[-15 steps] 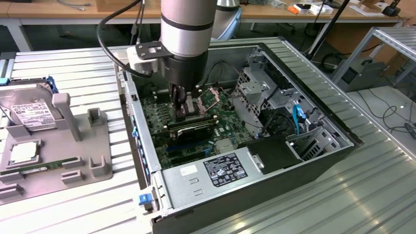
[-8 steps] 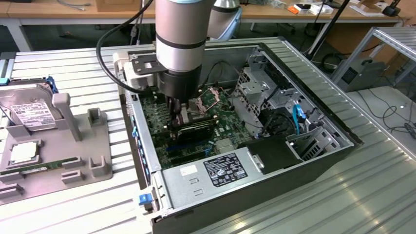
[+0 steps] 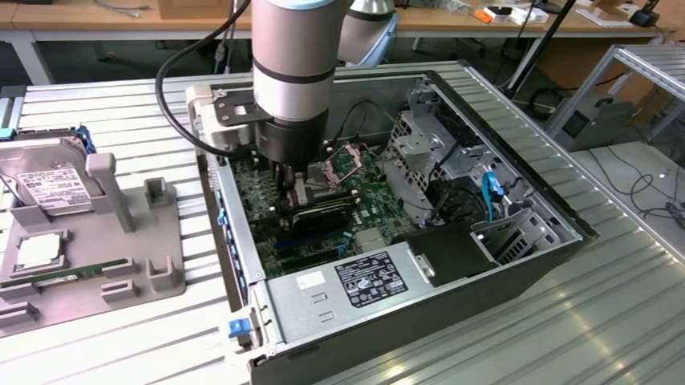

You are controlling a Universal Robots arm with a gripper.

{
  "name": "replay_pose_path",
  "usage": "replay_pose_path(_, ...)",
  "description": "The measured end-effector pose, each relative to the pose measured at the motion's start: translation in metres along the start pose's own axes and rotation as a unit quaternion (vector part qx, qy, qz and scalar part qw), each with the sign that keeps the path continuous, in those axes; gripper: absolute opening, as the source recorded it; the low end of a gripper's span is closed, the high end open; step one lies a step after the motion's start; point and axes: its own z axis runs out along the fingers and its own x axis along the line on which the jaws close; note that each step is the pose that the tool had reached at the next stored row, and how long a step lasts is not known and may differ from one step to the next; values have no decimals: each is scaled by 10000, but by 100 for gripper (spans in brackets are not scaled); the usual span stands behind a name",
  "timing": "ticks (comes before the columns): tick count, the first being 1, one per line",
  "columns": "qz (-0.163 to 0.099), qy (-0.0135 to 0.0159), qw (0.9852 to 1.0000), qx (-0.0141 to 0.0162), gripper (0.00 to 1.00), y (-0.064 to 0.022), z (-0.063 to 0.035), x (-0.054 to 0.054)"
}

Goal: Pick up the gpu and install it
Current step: 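Press down on the gpu until it lock into place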

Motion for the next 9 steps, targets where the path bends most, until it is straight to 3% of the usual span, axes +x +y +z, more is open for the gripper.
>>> replay_pose_path(9,0,-9,10000,0,11,97,28,27)
